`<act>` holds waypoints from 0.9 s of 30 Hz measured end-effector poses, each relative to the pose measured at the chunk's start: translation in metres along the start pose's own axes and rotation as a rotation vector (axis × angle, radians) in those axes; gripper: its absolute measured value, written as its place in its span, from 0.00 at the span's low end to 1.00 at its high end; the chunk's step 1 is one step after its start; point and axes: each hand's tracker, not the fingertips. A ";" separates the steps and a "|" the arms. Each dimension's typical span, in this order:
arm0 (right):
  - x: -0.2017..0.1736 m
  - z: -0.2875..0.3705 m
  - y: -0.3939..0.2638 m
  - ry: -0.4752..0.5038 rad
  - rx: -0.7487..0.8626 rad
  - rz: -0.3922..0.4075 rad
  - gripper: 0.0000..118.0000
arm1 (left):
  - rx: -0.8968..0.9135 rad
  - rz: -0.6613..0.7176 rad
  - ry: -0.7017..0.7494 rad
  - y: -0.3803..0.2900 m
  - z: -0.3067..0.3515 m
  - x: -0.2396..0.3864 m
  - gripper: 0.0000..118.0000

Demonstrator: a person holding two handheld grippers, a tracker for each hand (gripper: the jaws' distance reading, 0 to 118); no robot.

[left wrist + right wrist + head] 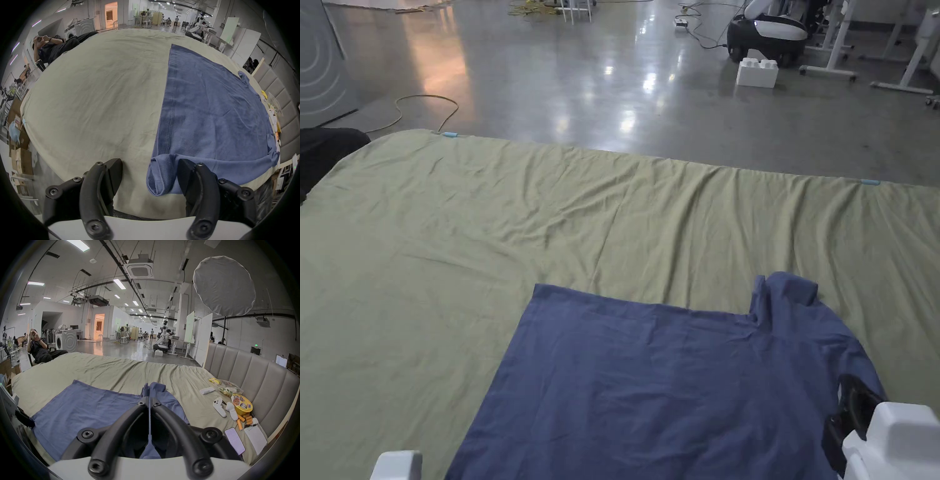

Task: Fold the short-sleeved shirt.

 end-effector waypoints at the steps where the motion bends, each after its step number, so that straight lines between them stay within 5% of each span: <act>1: 0.000 0.000 -0.002 0.001 -0.008 -0.002 0.02 | -0.004 -0.013 0.014 0.000 0.001 0.003 0.59; 4: 0.005 -0.001 -0.009 -0.001 -0.040 -0.012 0.02 | -0.011 -0.067 0.041 -0.001 0.003 0.013 0.43; 6: 0.009 0.001 -0.013 -0.012 -0.058 -0.004 0.02 | -0.013 -0.086 0.029 -0.002 0.005 0.016 0.14; 8: 0.017 0.004 -0.017 -0.028 -0.075 0.009 0.02 | -0.008 -0.092 -0.014 -0.001 0.007 0.020 0.07; 16: 0.073 0.017 -0.044 -0.101 -0.363 -0.022 0.04 | 0.013 -0.098 -0.019 -0.003 0.010 0.021 0.06; 20: 0.090 0.020 -0.078 -0.049 -0.666 -0.043 0.47 | 0.025 -0.100 -0.007 -0.004 0.012 0.022 0.06; 24: 0.089 0.030 -0.113 -0.058 -0.767 -0.001 0.61 | 0.026 -0.103 -0.006 -0.004 0.011 0.021 0.06; 27: 0.090 0.030 -0.135 -0.026 -0.818 -0.089 0.64 | 0.024 -0.105 -0.012 -0.004 0.012 0.020 0.06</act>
